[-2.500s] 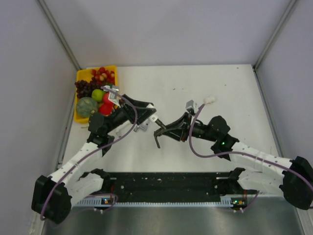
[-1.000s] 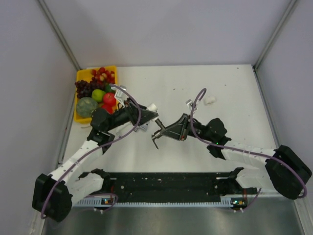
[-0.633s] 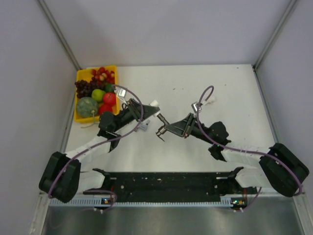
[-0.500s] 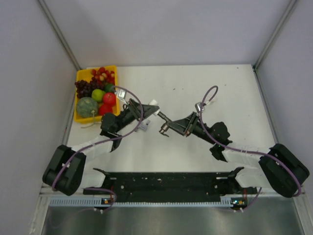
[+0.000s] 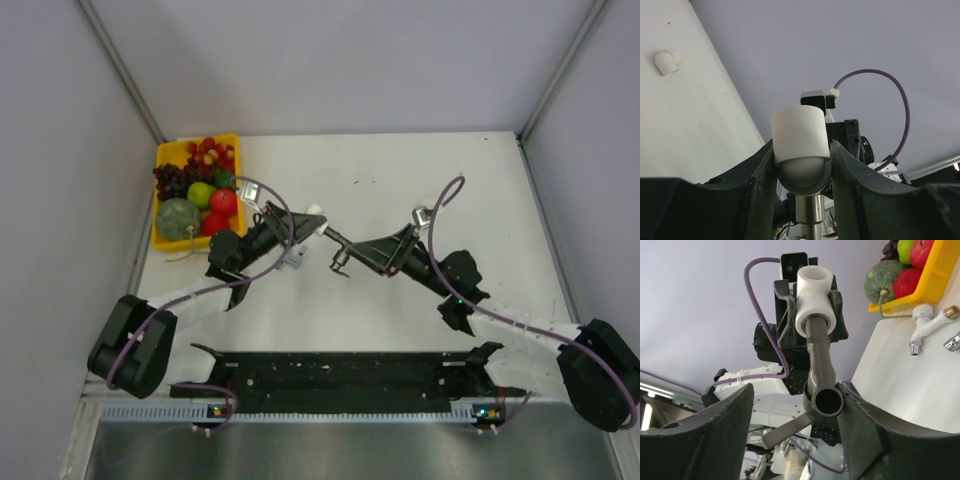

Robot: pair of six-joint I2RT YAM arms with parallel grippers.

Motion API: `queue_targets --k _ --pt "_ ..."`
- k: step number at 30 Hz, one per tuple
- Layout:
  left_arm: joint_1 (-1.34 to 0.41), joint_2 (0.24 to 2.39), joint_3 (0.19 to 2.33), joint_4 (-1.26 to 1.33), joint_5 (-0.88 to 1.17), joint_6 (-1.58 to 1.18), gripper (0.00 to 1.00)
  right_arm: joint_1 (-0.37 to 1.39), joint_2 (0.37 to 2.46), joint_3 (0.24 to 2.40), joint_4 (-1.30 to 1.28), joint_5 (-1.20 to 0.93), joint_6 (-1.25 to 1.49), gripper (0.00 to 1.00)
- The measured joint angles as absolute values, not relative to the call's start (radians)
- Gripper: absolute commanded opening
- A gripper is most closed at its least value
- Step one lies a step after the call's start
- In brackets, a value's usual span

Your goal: Install the water faucets

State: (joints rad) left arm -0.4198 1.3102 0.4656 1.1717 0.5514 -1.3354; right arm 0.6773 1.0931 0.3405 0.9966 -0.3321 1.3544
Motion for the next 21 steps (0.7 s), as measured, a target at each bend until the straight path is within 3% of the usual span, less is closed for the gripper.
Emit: queue_targets --k 5,12,21 --pt "-0.419 1.281 0.466 1.064 0.516 -1.321 0.0 0.667 0.97 0.351 0.818 -0.286 1.24 0.81" --pt "-0.405 1.272 0.466 0.93 0.463 -1.306 0.0 0.658 0.793 0.434 0.492 -0.17 0.933 0.88" --pt "-0.389 1.271 0.467 0.82 0.412 -1.34 0.0 0.658 0.626 0.509 0.244 -0.127 0.248 0.9"
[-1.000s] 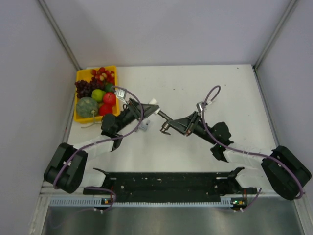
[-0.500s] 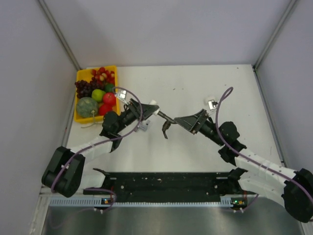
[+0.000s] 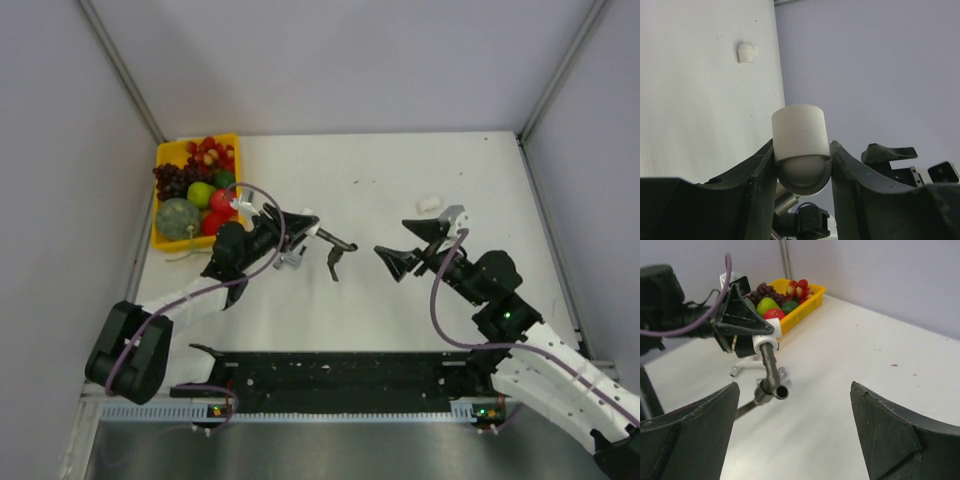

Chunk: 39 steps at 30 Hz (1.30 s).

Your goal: Install the water faucets

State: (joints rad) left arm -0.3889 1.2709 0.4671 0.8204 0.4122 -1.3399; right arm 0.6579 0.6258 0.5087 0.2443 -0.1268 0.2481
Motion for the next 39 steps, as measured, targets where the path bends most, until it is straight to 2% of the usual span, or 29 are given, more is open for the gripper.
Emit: queue_targets --k 5,8,16,21,34,39 --pt "-0.382 1.245 0.489 0.694 0.399 -1.341 0.0 0.678 0.633 0.499 0.227 -0.163 -0.117 0.91" --pt "-0.377 1.221 0.518 0.612 0.398 -1.334 0.0 0.76 0.686 0.498 0.215 -0.136 -0.311 0.92" --pt "-0.369 1.195 0.624 0.458 0.413 -1.311 0.0 1.056 0.897 0.49 0.265 0.126 -0.69 0.92" --pt "-0.368 1.191 0.653 0.393 0.44 -1.304 0.0 1.115 0.973 0.425 0.451 0.288 -0.913 0.91" --pt "-0.368 1.13 0.69 0.282 0.488 -1.263 0.0 1.172 1.17 0.421 0.744 0.398 -1.199 0.86" --pt "-0.368 1.13 0.69 0.263 0.499 -1.26 0.0 1.179 1.233 0.421 0.831 0.399 -1.239 0.8"
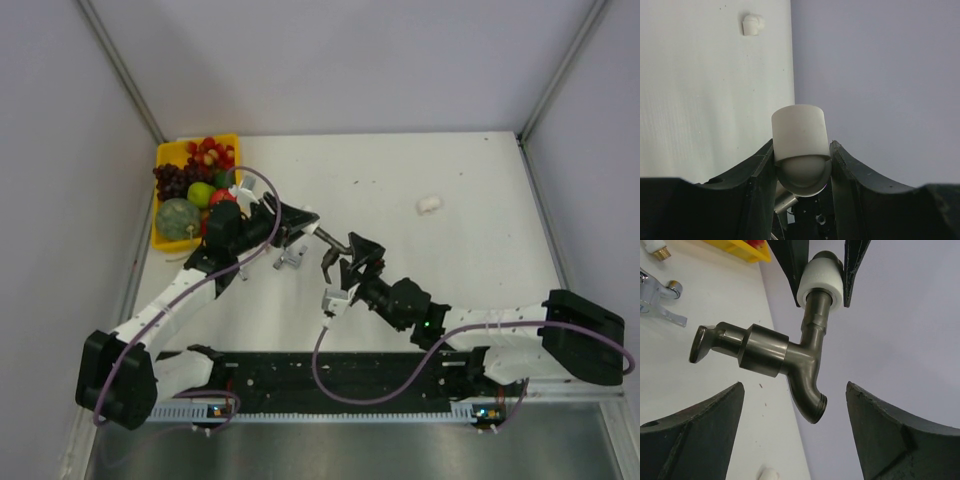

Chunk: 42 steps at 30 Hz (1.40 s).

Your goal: Install the water faucets

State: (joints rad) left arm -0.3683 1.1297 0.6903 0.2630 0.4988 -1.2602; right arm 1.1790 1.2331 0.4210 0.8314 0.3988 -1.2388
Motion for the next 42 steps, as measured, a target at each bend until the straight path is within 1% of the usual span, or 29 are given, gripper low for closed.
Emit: queue_targets --k 2,5,6,8,13,14,19,24,30,35,36,38,40,42 --pt "-0.368 1.13 0.69 0.26 0.502 -1.258 0.0 1.182 1.248 0.424 0.853 0.397 -1.241 0.77" --pt "-0.368 1.13 0.69 0.26 0.505 -1.256 0.0 1.187 1.272 0.437 0.875 0.388 -1.236 0.66" --pt "-0.368 1.13 0.69 0.26 0.506 -1.256 0.0 1.189 1.277 0.442 0.875 0.385 -1.232 0.61" --pt "-0.368 1.13 0.691 0.261 0.506 -1.254 0.0 1.194 1.284 0.45 0.872 0.374 -1.206 0.49" --pt "-0.367 1.13 0.691 0.249 0.505 -1.208 0.0 1.198 1.274 0.465 0.843 0.341 -1.042 0.01" --pt "-0.367 1.13 0.691 0.25 0.505 -1.202 0.0 1.199 1.263 0.467 0.828 0.327 -0.997 0.0" --pt "-0.369 1.128 0.691 0.263 0.525 -1.182 0.0 1.198 1.208 0.476 0.775 0.298 -0.705 0.0" --pt "-0.371 1.11 0.652 0.402 0.55 -1.202 0.0 1.118 1.132 0.463 0.782 0.189 -0.268 0.0" --pt "-0.404 1.102 0.524 0.656 0.582 -1.273 0.0 0.971 1.059 0.31 0.953 -0.013 0.464 0.0" --pt "-0.413 1.102 0.437 0.783 0.589 -1.362 0.0 0.937 1.098 0.236 1.094 -0.024 1.045 0.0" --pt "-0.413 1.102 0.427 0.803 0.585 -1.374 0.0 0.934 1.119 0.229 1.129 -0.019 1.132 0.04" --pt "-0.411 1.102 0.409 0.841 0.565 -1.39 0.0 0.924 1.19 0.218 1.233 0.006 1.323 0.24" --pt "-0.405 1.102 0.397 0.862 0.548 -1.393 0.0 0.915 1.267 0.217 1.314 0.033 1.468 0.4" --pt "-0.397 1.102 0.383 0.886 0.525 -1.376 0.0 0.904 1.326 0.218 1.356 0.067 1.573 0.53"
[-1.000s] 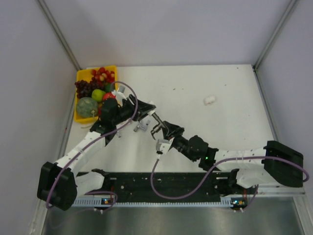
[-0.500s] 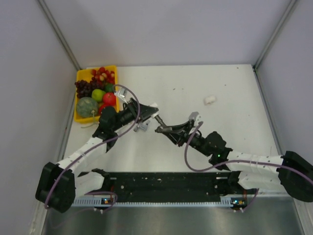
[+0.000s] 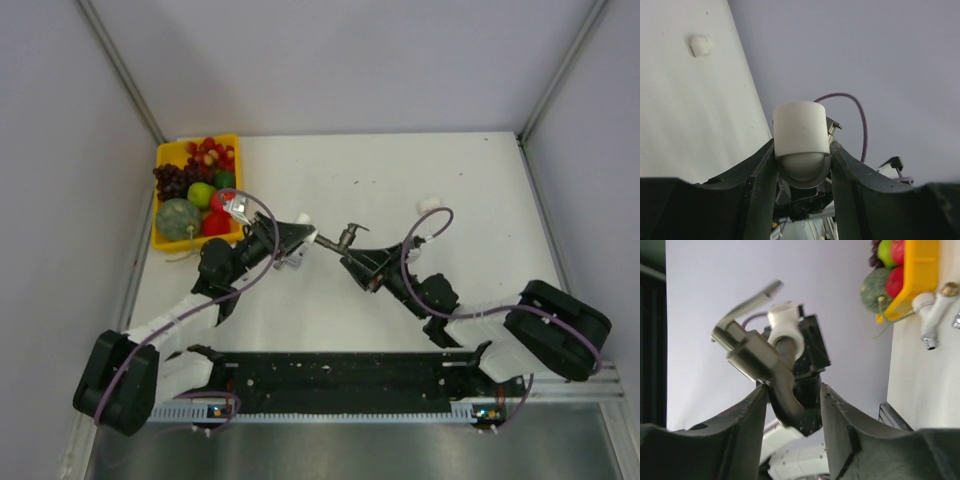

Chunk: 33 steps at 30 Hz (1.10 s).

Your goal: Install the water faucets

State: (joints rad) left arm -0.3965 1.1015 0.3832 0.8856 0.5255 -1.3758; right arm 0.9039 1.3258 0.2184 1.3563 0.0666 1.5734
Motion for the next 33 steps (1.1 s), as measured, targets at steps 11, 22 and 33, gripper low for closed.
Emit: queue_targets --k 11,22,33 --pt "-0.367 0.95 0.35 0.805 0.296 -1.32 0.0 0.867 1.419 0.216 1.319 0.154 1.621 0.9" --pt "-0.367 0.899 0.528 0.387 0.248 -1.249 0.0 0.908 0.938 0.384 0.824 0.126 0.708 0.99" --pt "-0.367 0.939 0.607 0.22 0.333 -1.25 0.0 1.102 0.912 0.515 0.507 0.146 -0.291 0.99"
